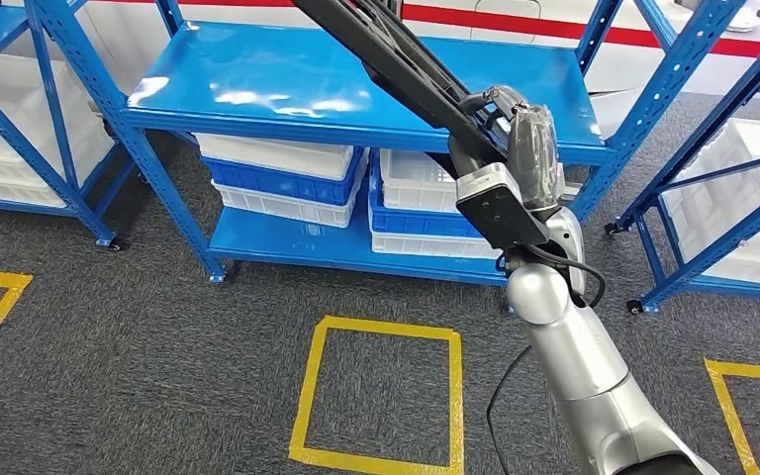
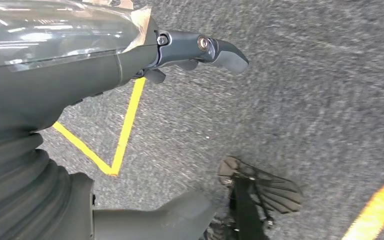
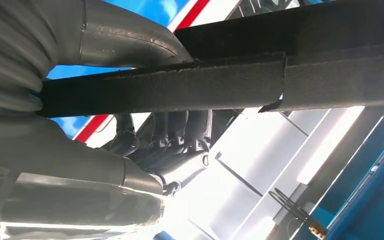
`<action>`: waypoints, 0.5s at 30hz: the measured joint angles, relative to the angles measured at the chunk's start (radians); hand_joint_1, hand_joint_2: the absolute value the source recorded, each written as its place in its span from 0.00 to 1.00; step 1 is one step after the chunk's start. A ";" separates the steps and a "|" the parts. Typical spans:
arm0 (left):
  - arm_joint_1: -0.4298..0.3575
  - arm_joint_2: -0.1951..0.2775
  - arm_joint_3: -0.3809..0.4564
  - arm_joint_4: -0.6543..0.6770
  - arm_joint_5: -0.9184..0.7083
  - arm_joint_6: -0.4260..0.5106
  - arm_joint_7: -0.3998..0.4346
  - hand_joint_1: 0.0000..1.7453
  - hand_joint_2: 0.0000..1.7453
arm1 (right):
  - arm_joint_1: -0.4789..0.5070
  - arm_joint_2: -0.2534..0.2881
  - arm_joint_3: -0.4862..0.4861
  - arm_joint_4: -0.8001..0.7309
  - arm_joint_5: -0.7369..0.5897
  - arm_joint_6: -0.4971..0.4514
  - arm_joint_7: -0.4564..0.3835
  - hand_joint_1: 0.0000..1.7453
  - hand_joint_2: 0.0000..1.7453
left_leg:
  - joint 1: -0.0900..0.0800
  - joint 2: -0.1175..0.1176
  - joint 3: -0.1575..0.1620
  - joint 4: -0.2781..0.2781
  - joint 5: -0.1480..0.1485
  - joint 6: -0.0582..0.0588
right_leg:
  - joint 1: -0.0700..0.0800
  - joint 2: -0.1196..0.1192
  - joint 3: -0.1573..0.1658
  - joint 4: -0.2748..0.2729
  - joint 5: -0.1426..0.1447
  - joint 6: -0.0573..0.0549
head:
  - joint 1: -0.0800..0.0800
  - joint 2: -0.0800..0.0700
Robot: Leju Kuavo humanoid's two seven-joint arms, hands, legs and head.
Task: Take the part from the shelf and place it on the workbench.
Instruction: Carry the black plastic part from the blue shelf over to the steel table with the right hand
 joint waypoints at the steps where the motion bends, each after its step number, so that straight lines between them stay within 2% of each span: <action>1: 0.000 0.000 0.000 0.000 -0.003 0.000 0.000 0.00 1.00 | 0.001 -0.001 -0.002 -0.005 0.001 0.000 0.000 1.00 1.00 | -0.002 -0.001 -0.012 0.002 0.011 -0.005 | 0.002 0.000 0.064 -0.086 0.000 -0.002 | 0.000 0.000; 2: 0.000 0.000 0.000 0.000 -0.008 0.001 0.000 0.00 1.00 | 0.003 -0.001 -0.005 -0.011 0.002 -0.002 0.000 1.00 1.00 | -0.003 -0.001 -0.019 0.002 0.023 -0.010 | 0.006 0.001 0.114 -0.161 -0.010 -0.009 | -0.001 0.000; 3: 0.000 0.000 0.000 0.000 -0.012 0.002 -0.001 0.00 1.00 | 0.006 -0.002 -0.009 -0.017 0.005 -0.004 0.000 1.00 1.00 | -0.004 -0.002 -0.023 0.001 0.035 -0.015 | 0.009 0.002 0.145 -0.214 -0.023 -0.017 | -0.002 0.000; 4: 0.001 0.000 0.000 0.000 -0.015 0.003 -0.001 0.00 1.00 | 0.010 -0.004 -0.013 -0.023 0.008 -0.007 0.000 1.00 1.00 | -0.005 -0.003 -0.025 -0.002 0.046 -0.021 | 0.013 0.004 0.156 -0.242 -0.032 -0.024 | -0.004 0.000; 5: 0.002 0.000 0.000 0.000 -0.017 0.004 -0.002 0.00 1.00 | 0.015 -0.006 -0.017 -0.028 0.013 -0.010 0.001 1.00 1.00 | -0.004 -0.004 -0.026 -0.006 0.056 -0.026 | 0.011 0.004 0.147 -0.242 -0.027 -0.032 | -0.005 0.000; 6: 0.003 0.000 0.000 0.000 -0.018 0.004 -0.004 0.00 1.00 | 0.021 -0.008 -0.020 -0.032 0.017 -0.013 0.002 1.00 1.00 | -0.002 -0.006 -0.030 -0.004 0.052 -0.032 | 0.006 0.003 0.140 -0.241 -0.018 -0.040 | -0.005 0.000; 7: 0.004 0.001 0.000 0.000 -0.019 0.004 -0.004 0.00 1.00 | 0.026 -0.010 -0.022 -0.036 0.021 -0.015 0.004 1.00 1.00 | 0.000 -0.007 -0.038 0.010 0.029 -0.037 | 0.001 0.001 0.131 -0.240 -0.008 -0.053 | -0.006 0.000; 8: 0.004 0.002 0.000 0.000 -0.021 0.004 -0.004 0.00 1.00 | 0.031 -0.012 -0.023 -0.040 0.025 -0.016 0.006 1.00 1.00 | 0.002 -0.008 -0.050 0.044 -0.015 -0.042 | -0.004 -0.001 0.122 -0.241 0.005 -0.064 | -0.008 0.000; 9: 0.004 0.002 0.000 0.000 -0.023 0.005 -0.003 0.00 1.00 | 0.034 -0.012 -0.025 -0.045 0.029 -0.016 0.009 1.00 1.00 | 0.005 -0.009 -0.067 0.100 -0.072 -0.047 | -0.005 -0.002 0.111 -0.240 0.019 -0.071 | -0.009 0.000; 10: 0.004 0.002 0.000 0.000 -0.025 0.006 0.002 0.00 1.00 | 0.036 -0.012 -0.026 -0.049 0.034 -0.016 0.012 1.00 1.00 | 0.006 -0.009 -0.083 0.171 -0.125 -0.051 | -0.003 -0.002 0.096 -0.239 0.032 -0.077 | -0.010 0.000; 11: 0.004 0.002 0.000 0.000 -0.027 0.008 0.007 0.00 1.00 | 0.038 -0.012 -0.028 -0.051 0.040 -0.015 0.016 1.00 1.00 | 0.006 -0.009 -0.095 0.240 -0.159 -0.055 | -0.001 -0.002 0.081 -0.237 0.045 -0.077 | -0.011 0.000; 12: 0.003 0.002 0.000 0.000 -0.030 0.010 0.013 0.00 1.00 | 0.040 -0.013 -0.030 -0.053 0.046 -0.014 0.019 1.00 1.00 | 0.007 -0.009 -0.097 0.290 -0.167 -0.058 | 0.001 -0.002 0.065 -0.235 0.057 -0.076 | -0.011 0.000; 13: 0.003 0.002 0.000 0.000 -0.031 0.011 0.017 0.00 1.00 | 0.042 -0.013 -0.031 -0.054 0.052 -0.014 0.022 1.00 1.00 | 0.007 -0.009 -0.083 0.308 -0.154 -0.058 | 0.003 -0.002 0.048 -0.231 0.066 -0.074 | -0.011 0.000; 14: 0.003 0.003 0.000 0.000 -0.032 0.012 0.020 0.00 1.00 | 0.045 -0.013 -0.033 -0.056 0.057 -0.014 0.023 1.00 1.00 | 0.007 -0.009 -0.051 0.288 -0.130 -0.057 | 0.003 -0.002 0.033 -0.227 0.075 -0.071 | -0.011 0.000; 15: 0.002 0.003 0.000 0.000 -0.033 0.012 0.021 0.00 1.00 | 0.046 -0.014 -0.034 -0.058 0.060 -0.013 0.024 1.00 1.00 | 0.007 -0.009 0.000 0.234 -0.111 -0.053 | 0.003 -0.001 0.019 -0.221 0.082 -0.068 | -0.012 0.000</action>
